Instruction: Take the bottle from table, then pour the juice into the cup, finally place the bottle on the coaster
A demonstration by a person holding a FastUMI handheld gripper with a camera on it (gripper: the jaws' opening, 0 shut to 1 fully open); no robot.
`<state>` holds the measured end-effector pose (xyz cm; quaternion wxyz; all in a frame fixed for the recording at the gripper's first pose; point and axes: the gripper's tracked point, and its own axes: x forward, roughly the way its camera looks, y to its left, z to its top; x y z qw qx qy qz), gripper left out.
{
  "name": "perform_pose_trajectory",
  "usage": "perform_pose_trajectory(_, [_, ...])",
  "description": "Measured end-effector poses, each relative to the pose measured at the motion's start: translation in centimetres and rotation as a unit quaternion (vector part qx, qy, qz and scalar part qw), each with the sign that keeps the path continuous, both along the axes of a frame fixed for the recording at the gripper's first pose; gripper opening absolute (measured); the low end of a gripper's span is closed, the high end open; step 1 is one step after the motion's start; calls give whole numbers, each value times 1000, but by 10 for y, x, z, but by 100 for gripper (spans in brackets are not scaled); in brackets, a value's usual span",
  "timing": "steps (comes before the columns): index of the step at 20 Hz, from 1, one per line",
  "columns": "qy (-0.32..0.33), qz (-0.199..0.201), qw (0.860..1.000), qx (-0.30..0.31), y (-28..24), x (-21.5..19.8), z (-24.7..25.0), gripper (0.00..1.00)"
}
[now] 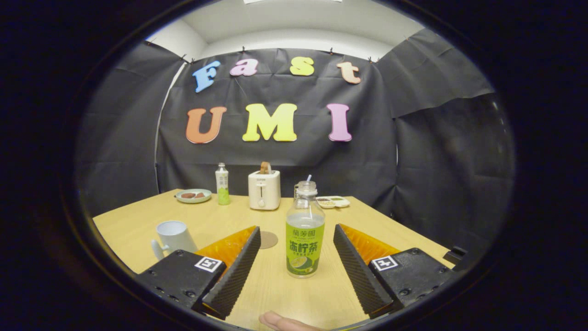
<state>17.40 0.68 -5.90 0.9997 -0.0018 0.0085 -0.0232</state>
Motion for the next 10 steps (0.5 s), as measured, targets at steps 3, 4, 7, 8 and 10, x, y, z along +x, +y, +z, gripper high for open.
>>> perform_pose_trajectory(3, [17, -7, 1000, -8, -4, 26, -15, 100])
perform_pose_trajectory(4, [22, -8, 1000, -9, -4, 34, -19, 100])
perform_pose_trajectory(7, [23, -15, 1000, -1, -11, 51, -22, 100])
perform_pose_trajectory(8, [21, -11, 1000, 3, -10, 56, -21, 100])
perform_pose_trajectory(10, [20, -6, 1000, 6, -9, 67, -24, 100])
